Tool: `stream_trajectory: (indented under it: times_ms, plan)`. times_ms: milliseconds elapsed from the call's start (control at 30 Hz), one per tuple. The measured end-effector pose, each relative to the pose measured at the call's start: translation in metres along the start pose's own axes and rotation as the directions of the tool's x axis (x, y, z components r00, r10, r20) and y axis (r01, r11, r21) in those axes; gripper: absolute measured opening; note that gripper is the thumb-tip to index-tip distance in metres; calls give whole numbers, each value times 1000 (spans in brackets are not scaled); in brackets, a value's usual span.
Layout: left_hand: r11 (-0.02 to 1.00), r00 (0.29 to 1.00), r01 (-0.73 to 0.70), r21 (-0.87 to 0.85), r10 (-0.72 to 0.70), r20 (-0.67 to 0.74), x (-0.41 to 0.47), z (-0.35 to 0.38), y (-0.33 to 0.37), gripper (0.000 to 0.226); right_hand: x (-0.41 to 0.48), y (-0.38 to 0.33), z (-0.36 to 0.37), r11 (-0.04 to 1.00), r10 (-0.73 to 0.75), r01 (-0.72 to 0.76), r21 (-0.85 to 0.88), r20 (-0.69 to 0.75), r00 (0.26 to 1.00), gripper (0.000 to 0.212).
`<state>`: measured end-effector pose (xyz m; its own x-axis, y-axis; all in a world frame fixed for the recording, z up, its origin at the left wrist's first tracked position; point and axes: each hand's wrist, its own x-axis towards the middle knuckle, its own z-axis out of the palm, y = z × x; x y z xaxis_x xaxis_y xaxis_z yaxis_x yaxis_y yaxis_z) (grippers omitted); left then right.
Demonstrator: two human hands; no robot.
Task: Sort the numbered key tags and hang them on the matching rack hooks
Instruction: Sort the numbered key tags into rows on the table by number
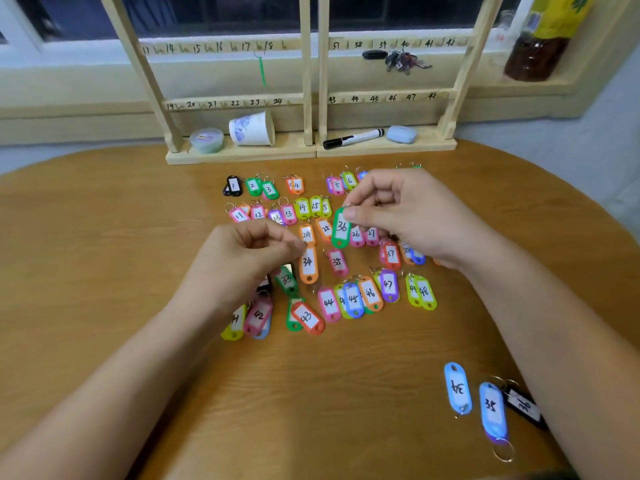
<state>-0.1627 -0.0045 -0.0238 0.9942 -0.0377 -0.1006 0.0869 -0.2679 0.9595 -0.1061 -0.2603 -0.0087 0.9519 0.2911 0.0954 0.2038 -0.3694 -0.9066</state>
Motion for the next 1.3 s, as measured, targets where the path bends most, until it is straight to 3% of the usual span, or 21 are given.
stream_trajectory:
  times_ms: [133, 467, 733, 933, 1300]
  plan:
    - [1000, 998, -10, 23, 12, -61, 6, -4, -3, 7, 12, 4, 2, 997, -51, 48, -63, -48, 998, 9]
    - [995, 986, -61, 82, 73, -148, 11, -8, -6, 12, 8, 32, 4, 997, 12, -21, -70, -133, 991, 7]
    - [989, 987, -73, 128, 90, -132, 13, -7, -8, 8, 6, 32, 30, 983, 18, -18, -182, -1, 1000, 8]
    - [978, 989, -67, 195, 91, -117, 13, -1, -11, 12, 8, 30, 5, 971, 69, -71, -229, -16, 998, 5]
    - [866, 979, -136, 481, 191, -68, 25, 16, -19, 9, 8, 40, 0, 904, 116, -98, -417, 17, 993, 8]
